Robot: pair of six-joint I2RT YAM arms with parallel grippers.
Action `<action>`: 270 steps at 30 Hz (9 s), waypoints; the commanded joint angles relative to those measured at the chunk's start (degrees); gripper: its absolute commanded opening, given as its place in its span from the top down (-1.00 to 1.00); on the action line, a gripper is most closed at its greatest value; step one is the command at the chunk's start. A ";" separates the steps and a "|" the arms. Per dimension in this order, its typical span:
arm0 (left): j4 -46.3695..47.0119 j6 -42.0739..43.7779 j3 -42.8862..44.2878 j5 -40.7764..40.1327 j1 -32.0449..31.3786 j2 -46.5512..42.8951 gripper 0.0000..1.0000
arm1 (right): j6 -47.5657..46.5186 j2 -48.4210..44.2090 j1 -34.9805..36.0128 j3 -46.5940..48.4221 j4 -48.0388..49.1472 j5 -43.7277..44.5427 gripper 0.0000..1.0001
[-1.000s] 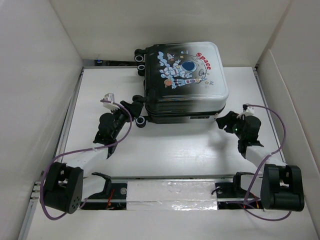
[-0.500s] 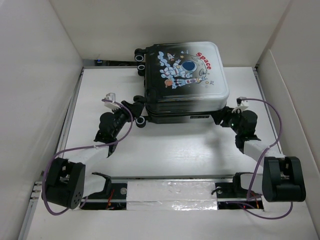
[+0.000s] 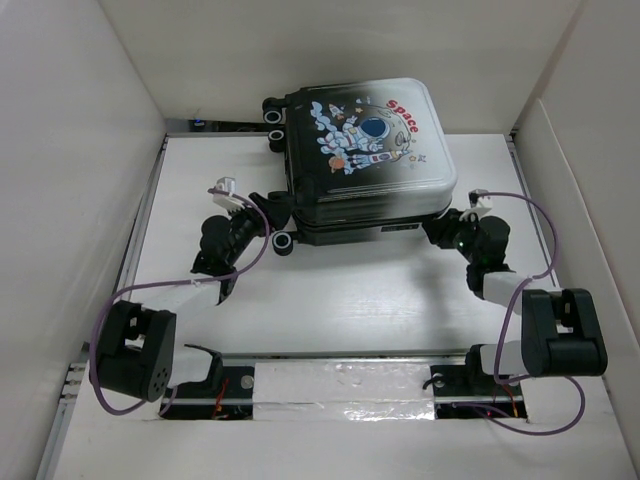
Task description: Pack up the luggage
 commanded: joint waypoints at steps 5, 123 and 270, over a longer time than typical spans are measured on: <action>6.78 -0.88 4.19 4.20 -0.16 2.30 -0.39 | 0.36 2.88 1.86 2.05 7.69 1.25 0.45; 16.61 -28.48 34.35 4.64 9.94 38.35 1.00 | 10.73 -17.42 51.87 -7.35 -6.37 34.13 1.00; 44.04 13.44 -4.33 -45.19 -43.05 18.74 0.45 | 4.31 -29.55 44.57 -10.96 -16.74 20.06 0.46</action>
